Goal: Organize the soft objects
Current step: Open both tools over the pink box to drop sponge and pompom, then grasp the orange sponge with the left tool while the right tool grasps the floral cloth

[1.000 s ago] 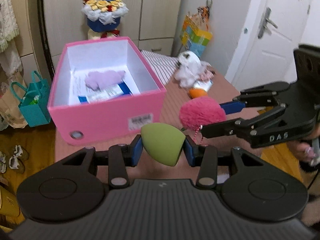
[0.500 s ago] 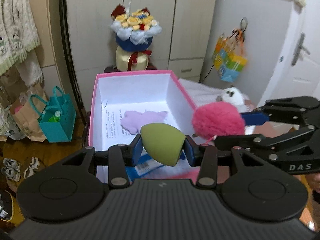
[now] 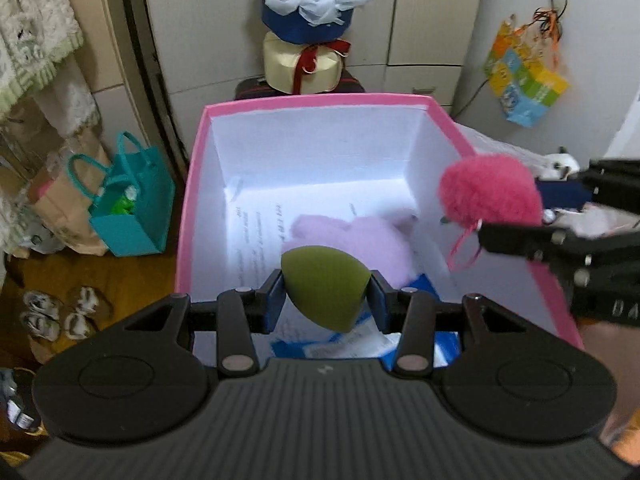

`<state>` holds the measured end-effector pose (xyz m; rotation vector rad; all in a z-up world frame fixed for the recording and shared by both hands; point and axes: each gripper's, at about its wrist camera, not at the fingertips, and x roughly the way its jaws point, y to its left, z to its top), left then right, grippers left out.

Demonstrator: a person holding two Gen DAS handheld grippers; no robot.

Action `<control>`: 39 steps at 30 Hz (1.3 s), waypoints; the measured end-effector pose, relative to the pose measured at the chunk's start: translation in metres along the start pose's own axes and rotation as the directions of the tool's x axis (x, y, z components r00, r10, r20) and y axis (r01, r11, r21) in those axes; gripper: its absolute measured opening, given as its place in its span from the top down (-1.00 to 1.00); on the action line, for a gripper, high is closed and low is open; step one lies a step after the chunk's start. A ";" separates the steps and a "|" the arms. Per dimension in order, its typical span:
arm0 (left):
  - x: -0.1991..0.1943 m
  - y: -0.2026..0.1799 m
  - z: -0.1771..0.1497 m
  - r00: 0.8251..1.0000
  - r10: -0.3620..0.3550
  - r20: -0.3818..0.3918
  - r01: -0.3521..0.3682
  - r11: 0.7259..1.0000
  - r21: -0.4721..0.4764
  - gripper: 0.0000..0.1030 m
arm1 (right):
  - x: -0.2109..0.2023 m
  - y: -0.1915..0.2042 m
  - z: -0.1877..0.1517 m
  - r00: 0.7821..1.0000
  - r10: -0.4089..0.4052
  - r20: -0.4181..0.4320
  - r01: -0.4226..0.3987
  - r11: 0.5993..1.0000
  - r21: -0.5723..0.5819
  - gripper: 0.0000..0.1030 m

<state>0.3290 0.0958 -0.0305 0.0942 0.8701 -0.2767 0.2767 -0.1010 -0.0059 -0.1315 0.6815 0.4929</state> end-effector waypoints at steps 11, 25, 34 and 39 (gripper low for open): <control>0.019 0.005 0.005 0.996 -0.033 -0.083 0.028 0.998 -0.062 0.15 | 0.049 0.011 0.021 0.998 -0.020 -0.059 0.012 0.993 -0.119 0.08; -0.052 0.006 -0.011 0.995 -0.101 0.004 0.101 0.995 0.001 -0.28 | -0.002 -0.004 0.022 0.997 0.047 -0.057 -0.046 0.999 0.008 -0.33; -0.137 -0.009 -0.051 0.981 -0.187 0.047 0.184 0.981 0.067 -0.32 | -0.099 0.005 -0.010 0.995 0.096 -0.007 -0.096 0.995 0.028 -0.34; -0.173 -0.035 -0.068 0.975 -0.195 0.107 0.181 0.975 0.129 -0.34 | -0.147 -0.004 -0.031 0.992 0.122 0.028 -0.124 0.990 0.068 -0.34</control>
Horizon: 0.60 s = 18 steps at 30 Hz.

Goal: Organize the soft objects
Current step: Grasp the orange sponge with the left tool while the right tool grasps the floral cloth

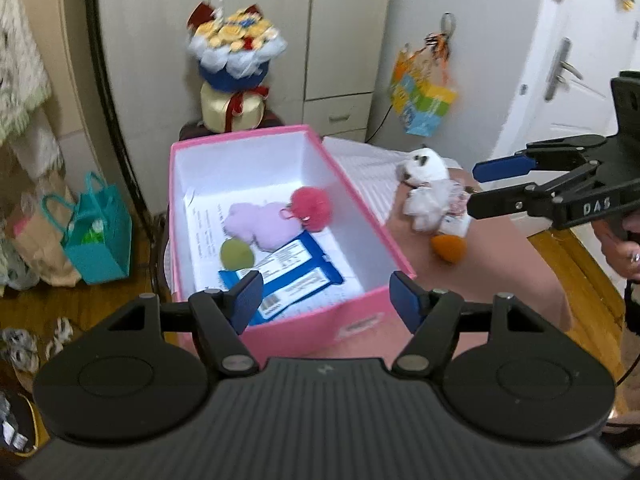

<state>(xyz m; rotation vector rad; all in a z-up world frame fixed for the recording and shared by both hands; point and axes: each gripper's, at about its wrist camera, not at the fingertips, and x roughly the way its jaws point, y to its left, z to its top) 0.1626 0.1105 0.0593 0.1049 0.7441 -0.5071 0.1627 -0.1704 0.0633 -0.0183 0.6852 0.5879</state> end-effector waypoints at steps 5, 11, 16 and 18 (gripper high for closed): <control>-0.018 -0.033 -0.008 1.000 -0.022 0.016 0.021 0.998 0.052 -0.34 | -0.042 -0.012 -0.025 1.000 0.004 0.022 -0.005 0.999 0.041 -0.34; -0.017 -0.075 -0.023 0.997 -0.071 0.009 0.070 0.992 0.103 -0.34 | -0.087 -0.025 -0.063 0.992 -0.086 0.092 0.079 0.994 0.077 -0.34; -0.002 -0.109 -0.031 0.992 -0.121 -0.045 0.127 0.981 0.149 -0.34 | -0.110 -0.040 -0.095 0.982 -0.140 0.127 0.129 0.988 0.090 -0.34; 0.005 -0.122 -0.032 0.989 -0.137 -0.060 0.145 0.975 0.168 -0.34 | -0.116 -0.048 -0.105 0.979 -0.150 0.135 0.138 0.986 0.094 -0.34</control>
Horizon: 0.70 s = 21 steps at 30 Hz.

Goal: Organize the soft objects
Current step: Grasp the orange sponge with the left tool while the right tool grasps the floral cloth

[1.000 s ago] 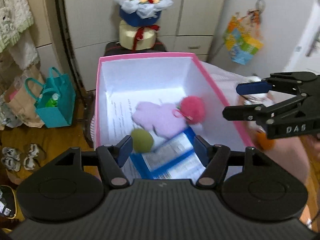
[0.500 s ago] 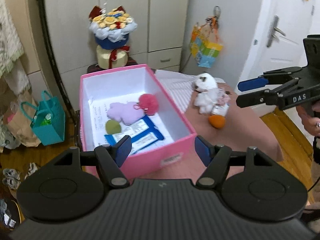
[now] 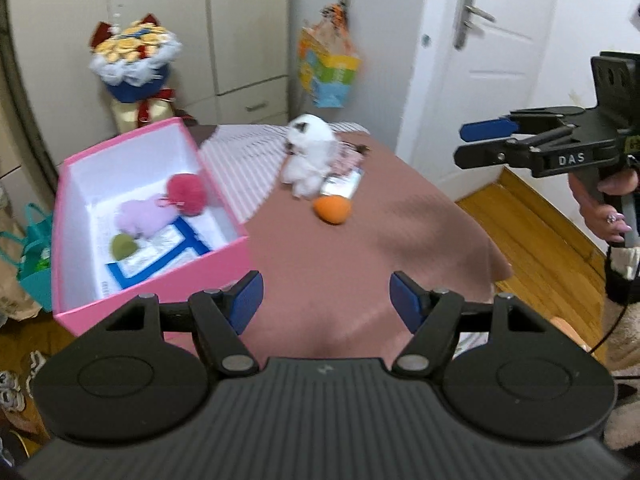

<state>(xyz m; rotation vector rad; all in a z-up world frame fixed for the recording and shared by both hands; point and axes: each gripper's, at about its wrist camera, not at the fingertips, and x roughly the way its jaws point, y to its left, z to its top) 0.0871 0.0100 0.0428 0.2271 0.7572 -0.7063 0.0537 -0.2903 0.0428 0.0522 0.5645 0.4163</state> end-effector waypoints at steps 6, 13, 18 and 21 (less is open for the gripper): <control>0.029 -0.025 0.001 0.999 -0.046 0.022 0.046 0.999 0.029 -0.34 | 0.003 -0.024 -0.021 1.000 -0.013 0.012 0.012 1.000 0.005 -0.35; 0.075 -0.034 0.007 0.997 -0.070 0.016 0.070 0.997 0.022 -0.34 | 0.026 -0.052 -0.031 1.000 -0.010 -0.009 0.010 1.000 -0.005 -0.35; 0.105 -0.032 0.012 0.996 -0.083 0.026 0.082 0.996 0.015 -0.34 | 0.044 -0.066 -0.037 0.998 -0.053 0.033 0.055 0.997 -0.058 -0.35; 0.125 -0.033 0.016 0.997 -0.065 0.045 0.064 0.998 0.014 -0.34 | 0.061 -0.080 -0.038 0.997 -0.034 0.065 0.038 0.997 -0.073 -0.35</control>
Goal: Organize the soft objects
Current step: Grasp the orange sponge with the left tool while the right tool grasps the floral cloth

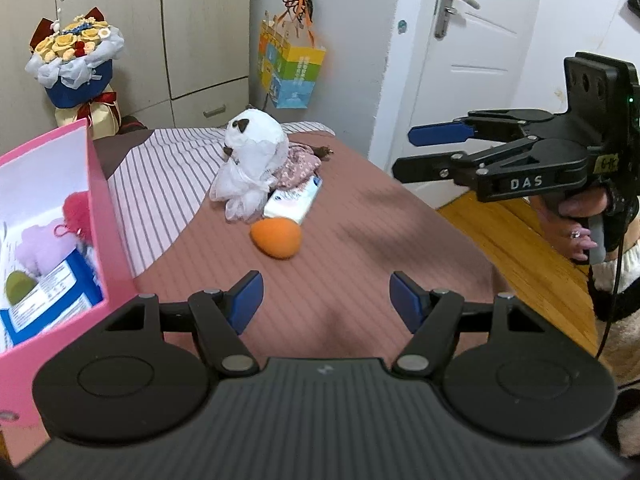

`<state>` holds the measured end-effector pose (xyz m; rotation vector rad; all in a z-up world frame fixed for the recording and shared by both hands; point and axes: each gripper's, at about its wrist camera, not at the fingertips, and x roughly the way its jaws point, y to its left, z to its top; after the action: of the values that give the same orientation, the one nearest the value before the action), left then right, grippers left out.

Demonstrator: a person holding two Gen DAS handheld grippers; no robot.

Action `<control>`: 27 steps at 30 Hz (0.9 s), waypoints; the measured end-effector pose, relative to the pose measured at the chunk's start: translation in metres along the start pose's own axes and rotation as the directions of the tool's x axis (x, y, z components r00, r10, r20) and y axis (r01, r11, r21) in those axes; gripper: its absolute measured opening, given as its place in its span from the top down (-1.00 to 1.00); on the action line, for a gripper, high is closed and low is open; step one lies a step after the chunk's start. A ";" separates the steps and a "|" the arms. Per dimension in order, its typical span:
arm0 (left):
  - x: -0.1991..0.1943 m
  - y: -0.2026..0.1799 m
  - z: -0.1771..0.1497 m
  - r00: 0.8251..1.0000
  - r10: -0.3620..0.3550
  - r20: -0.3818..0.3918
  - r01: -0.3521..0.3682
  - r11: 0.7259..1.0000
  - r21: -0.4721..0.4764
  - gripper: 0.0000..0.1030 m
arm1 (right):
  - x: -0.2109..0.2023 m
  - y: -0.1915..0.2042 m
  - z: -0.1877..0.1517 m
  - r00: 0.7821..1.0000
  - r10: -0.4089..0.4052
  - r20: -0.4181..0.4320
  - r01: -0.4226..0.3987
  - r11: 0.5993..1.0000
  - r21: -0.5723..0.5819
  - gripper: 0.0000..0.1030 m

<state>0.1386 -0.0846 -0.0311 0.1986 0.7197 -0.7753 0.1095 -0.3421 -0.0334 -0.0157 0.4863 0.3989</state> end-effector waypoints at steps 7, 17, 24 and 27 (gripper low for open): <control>0.045 0.006 0.009 0.999 0.037 0.035 -0.036 0.999 -0.030 -0.34 | 0.052 -0.028 -0.001 1.000 -0.013 0.001 0.013 1.000 -0.005 -0.36; 0.096 0.019 0.006 0.994 0.095 0.056 -0.090 0.993 -0.076 -0.30 | 0.119 -0.068 0.003 0.995 0.050 -0.083 -0.042 0.995 0.091 -0.42; 0.110 0.023 0.003 0.985 0.149 0.091 -0.140 0.985 -0.100 -0.23 | 0.159 -0.079 0.001 0.988 0.060 -0.142 -0.037 0.986 0.165 -0.42; 0.115 0.025 0.002 0.986 0.145 0.079 -0.136 0.985 -0.110 -0.08 | 0.166 -0.083 -0.004 0.986 0.071 -0.149 -0.041 0.980 0.195 -0.44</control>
<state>0.2143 -0.1332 -0.1077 0.1191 0.6546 -0.6059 0.2732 -0.3575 -0.1200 0.1544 0.6791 0.4064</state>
